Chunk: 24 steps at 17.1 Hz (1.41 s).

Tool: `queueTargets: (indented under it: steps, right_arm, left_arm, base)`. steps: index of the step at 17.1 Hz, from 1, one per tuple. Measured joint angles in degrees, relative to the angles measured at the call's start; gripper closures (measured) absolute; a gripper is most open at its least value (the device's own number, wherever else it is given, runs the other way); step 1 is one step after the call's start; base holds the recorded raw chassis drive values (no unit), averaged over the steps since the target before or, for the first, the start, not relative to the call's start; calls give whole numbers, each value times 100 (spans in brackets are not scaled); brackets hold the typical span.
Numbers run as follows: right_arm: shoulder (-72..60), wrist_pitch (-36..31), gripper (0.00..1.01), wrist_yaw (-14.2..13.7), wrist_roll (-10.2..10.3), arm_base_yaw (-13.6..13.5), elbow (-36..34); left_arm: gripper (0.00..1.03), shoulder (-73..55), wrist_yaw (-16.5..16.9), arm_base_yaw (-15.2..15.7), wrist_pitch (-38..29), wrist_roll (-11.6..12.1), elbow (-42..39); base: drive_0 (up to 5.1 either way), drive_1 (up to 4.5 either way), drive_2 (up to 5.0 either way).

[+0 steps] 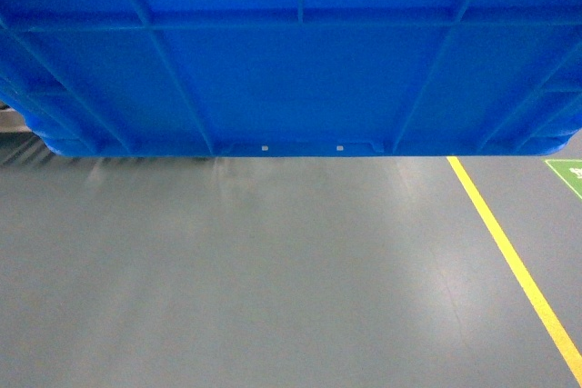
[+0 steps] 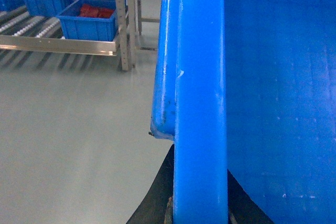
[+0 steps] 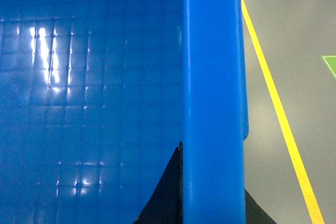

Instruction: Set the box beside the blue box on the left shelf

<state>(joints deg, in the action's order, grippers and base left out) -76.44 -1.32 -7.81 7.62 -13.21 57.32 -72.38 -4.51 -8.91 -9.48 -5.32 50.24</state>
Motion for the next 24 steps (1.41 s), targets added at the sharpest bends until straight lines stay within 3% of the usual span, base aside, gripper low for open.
queueTargets:
  steps: [24]
  right_arm:
    - [0, -4, 94, 2, 2, 0, -13]
  left_arm:
    - [97, 0, -4, 0, -2, 4, 0]
  base:
    - [1, 419, -417]
